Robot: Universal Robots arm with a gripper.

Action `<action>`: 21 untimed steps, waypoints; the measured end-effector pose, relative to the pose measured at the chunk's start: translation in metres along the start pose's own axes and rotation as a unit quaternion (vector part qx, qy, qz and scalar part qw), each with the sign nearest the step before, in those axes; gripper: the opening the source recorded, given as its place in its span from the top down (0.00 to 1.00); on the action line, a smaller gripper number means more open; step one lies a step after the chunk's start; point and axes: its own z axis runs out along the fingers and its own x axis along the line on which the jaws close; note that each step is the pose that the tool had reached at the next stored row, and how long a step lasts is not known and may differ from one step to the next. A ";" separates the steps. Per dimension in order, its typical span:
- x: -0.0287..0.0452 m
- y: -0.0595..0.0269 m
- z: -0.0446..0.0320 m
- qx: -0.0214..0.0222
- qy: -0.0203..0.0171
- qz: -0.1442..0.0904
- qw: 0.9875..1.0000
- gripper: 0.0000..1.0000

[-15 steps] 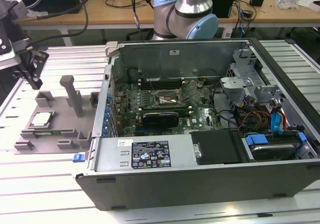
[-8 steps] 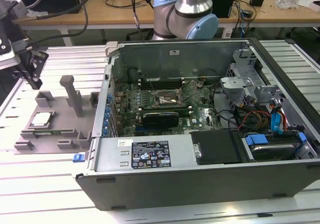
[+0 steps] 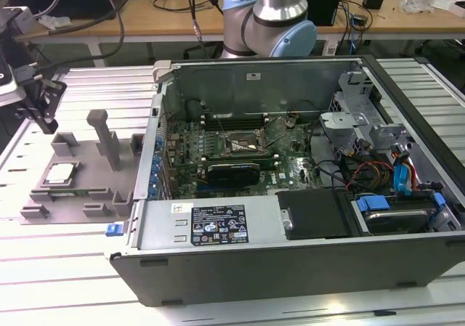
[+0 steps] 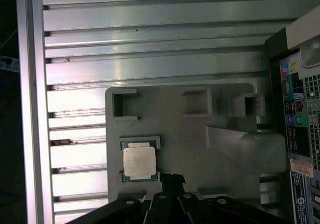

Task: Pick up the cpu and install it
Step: 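Pick up the cpu and move it towards the insertion slot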

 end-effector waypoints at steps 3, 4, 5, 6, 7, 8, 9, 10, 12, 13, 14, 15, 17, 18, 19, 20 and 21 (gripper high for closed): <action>0.0049 -0.0005 0.0046 0.000 -0.001 0.000 1.000 0.89; 0.0064 -0.0007 0.0060 0.000 -0.001 0.000 1.000 0.89; 0.0081 -0.0010 0.0080 0.000 -0.002 0.000 1.000 0.89; 0.0095 -0.0011 0.0098 0.000 -0.002 0.000 1.000 0.89; 0.0109 -0.0013 0.0115 0.000 -0.002 0.000 1.000 0.89; 0.0139 -0.0017 0.0147 0.000 -0.002 0.000 1.000 0.89; 0.0175 -0.0021 0.0188 0.000 -0.002 0.000 1.000 0.89; 0.0202 -0.0025 0.0220 0.000 -0.002 0.000 1.000 0.89; 0.0219 -0.0029 0.0262 0.000 -0.002 0.000 1.000 0.89; 0.0224 -0.0034 0.0287 0.000 -0.002 0.000 1.000 0.89; 0.0228 -0.0037 0.0305 0.000 -0.002 0.000 1.000 0.89; 0.0231 -0.0043 0.0330 0.000 -0.002 0.000 1.000 0.89; 0.0235 -0.0052 0.0364 0.000 -0.002 0.000 1.000 0.89; 0.0238 -0.0057 0.0382 0.000 -0.002 0.000 1.000 0.89; 0.0241 -0.0063 0.0405 0.000 -0.002 -0.001 1.000 0.89; 0.0244 -0.0068 0.0423 0.000 -0.002 -0.001 1.000 0.89; 0.0246 -0.0073 0.0440 0.000 -0.002 -0.001 1.000 0.89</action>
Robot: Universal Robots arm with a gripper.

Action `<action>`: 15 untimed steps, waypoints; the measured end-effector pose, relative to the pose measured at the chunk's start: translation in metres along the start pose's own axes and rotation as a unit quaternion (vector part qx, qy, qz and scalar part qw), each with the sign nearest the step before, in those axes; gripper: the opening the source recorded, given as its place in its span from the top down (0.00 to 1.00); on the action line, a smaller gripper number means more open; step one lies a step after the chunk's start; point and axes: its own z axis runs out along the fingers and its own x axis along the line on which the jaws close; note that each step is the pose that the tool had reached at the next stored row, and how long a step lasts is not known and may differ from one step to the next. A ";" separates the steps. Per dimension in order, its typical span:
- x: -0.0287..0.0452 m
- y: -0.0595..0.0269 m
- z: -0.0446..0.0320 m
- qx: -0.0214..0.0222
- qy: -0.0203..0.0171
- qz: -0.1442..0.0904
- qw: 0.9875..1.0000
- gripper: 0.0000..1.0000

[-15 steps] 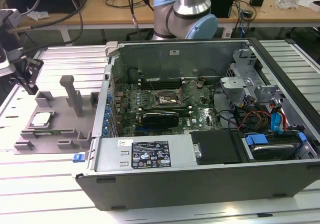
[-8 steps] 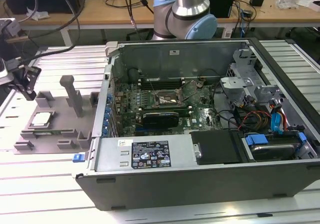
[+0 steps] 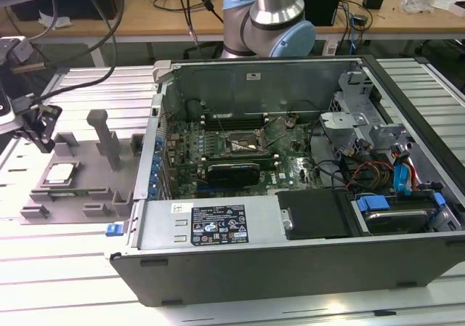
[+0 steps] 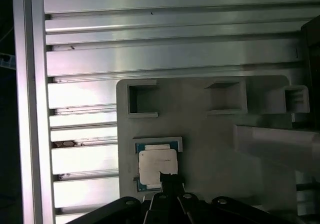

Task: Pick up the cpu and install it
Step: 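Pick up the cpu and move it towards the insertion slot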

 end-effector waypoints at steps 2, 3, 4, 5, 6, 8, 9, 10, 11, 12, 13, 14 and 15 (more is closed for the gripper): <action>0.0007 -0.0017 0.0050 0.000 0.000 0.000 1.000 0.89; 0.0013 -0.0031 0.0091 0.000 0.000 0.000 1.000 0.89; 0.0020 -0.0041 0.0127 0.000 0.000 -0.001 1.000 0.89; 0.0023 -0.0047 0.0144 0.000 0.000 -0.001 1.000 0.89; 0.0027 -0.0052 0.0165 0.000 0.000 -0.001 1.000 0.89; 0.0038 -0.0062 0.0215 0.000 0.000 -0.001 1.000 0.89; 0.0042 -0.0065 0.0238 0.000 0.000 -0.002 1.000 0.89; 0.0047 -0.0069 0.0262 0.000 0.000 -0.002 1.000 0.89; 0.0050 -0.0071 0.0281 0.000 0.000 -0.003 1.000 0.89; 0.0053 -0.0072 0.0301 0.000 0.000 -0.004 1.000 0.89; 0.0056 -0.0072 0.0319 0.000 0.000 -0.004 1.000 0.89; 0.0059 -0.0074 0.0343 0.000 0.000 -0.005 1.000 0.89; 0.0061 -0.0075 0.0361 0.000 0.000 -0.006 1.000 0.89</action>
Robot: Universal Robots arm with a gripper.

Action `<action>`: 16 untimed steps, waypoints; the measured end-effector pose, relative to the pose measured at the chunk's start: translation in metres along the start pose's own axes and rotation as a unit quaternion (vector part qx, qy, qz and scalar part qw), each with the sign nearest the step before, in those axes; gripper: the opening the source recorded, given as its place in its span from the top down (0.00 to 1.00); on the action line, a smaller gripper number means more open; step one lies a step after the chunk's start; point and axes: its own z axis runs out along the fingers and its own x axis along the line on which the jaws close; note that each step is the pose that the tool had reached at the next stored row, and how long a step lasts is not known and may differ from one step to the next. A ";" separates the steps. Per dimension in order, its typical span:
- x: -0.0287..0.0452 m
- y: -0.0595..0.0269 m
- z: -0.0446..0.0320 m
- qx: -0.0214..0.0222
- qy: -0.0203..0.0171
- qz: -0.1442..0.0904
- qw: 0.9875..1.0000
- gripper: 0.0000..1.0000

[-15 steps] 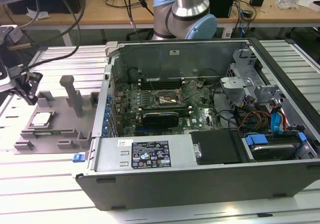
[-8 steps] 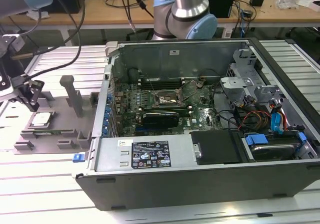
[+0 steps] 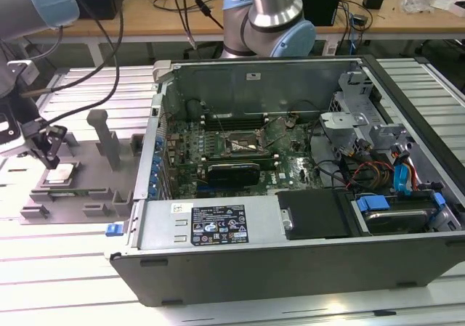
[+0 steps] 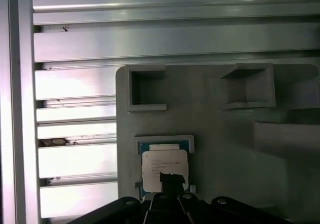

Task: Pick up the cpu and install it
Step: 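Pick up the cpu and move it towards the insertion slot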

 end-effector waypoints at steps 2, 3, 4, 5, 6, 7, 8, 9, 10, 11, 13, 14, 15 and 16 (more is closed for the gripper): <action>0.0004 -0.0002 0.0043 0.000 0.000 -0.001 1.000 0.89; 0.0004 -0.0002 0.0055 0.000 0.000 -0.001 1.000 0.89; 0.0004 -0.0002 0.0055 0.000 0.000 -0.001 1.000 0.89; 0.0004 -0.0002 0.0055 0.000 0.000 -0.001 1.000 0.89; 0.0004 -0.0002 0.0055 0.000 0.000 -0.001 1.000 0.89; 0.0004 -0.0002 0.0055 0.000 0.000 -0.001 1.000 0.89; 0.0005 -0.0002 0.0055 0.000 0.000 -0.001 1.000 0.89; 0.0004 -0.0002 0.0055 0.000 0.000 -0.001 1.000 0.89; 0.0004 -0.0002 0.0055 0.000 0.000 -0.001 1.000 0.89; 0.0004 -0.0002 0.0055 0.000 0.000 -0.001 1.000 0.89; 0.0004 -0.0002 0.0055 0.000 0.000 -0.001 1.000 0.76; 0.0004 -0.0002 0.0055 0.000 0.000 -0.001 1.000 0.71; 0.0004 -0.0002 0.0055 0.000 0.000 -0.001 1.000 0.64; 0.0004 -0.0002 0.0055 0.000 0.000 -0.002 1.000 0.58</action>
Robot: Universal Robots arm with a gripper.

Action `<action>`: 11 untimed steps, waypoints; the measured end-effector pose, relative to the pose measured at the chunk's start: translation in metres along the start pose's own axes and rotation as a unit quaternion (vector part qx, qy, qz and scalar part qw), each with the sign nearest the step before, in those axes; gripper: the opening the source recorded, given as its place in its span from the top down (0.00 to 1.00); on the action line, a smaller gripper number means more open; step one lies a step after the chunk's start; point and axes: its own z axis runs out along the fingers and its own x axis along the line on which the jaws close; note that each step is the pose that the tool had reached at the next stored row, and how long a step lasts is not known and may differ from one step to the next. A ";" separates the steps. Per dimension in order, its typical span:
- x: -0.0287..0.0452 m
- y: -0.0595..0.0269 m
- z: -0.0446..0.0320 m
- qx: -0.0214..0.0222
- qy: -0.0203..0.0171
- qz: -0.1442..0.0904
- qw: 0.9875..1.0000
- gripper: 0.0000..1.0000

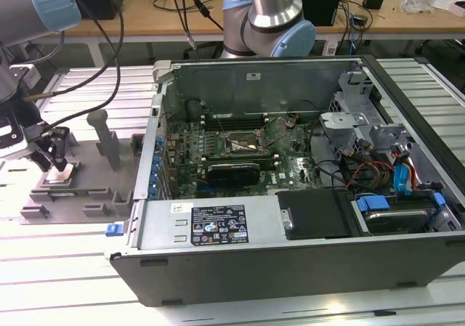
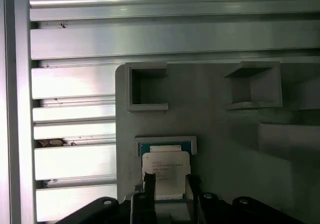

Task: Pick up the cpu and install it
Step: 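Pick up the cpu and move it towards the insertion slot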

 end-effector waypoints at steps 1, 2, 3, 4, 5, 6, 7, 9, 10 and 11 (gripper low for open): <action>0.0000 0.0000 0.0000 0.000 0.000 0.000 1.000 0.58; 0.0000 0.0000 0.0000 0.000 0.000 0.000 1.000 0.52; 0.0000 0.0000 0.0000 0.000 0.000 0.000 1.000 0.45; 0.0000 0.0000 0.0000 0.000 0.000 0.000 1.000 0.45; 0.0000 0.0000 0.0008 0.000 0.000 0.000 1.000 0.45; 0.0002 -0.0002 0.0044 0.000 0.000 0.000 1.000 0.45; 0.0004 -0.0004 0.0086 0.000 0.000 -0.001 1.000 0.45; 0.0005 -0.0005 0.0111 0.000 0.000 -0.002 1.000 0.45; 0.0005 -0.0005 0.0111 0.000 0.000 -0.002 1.000 0.45; 0.0005 -0.0005 0.0111 0.000 0.000 -0.002 1.000 0.45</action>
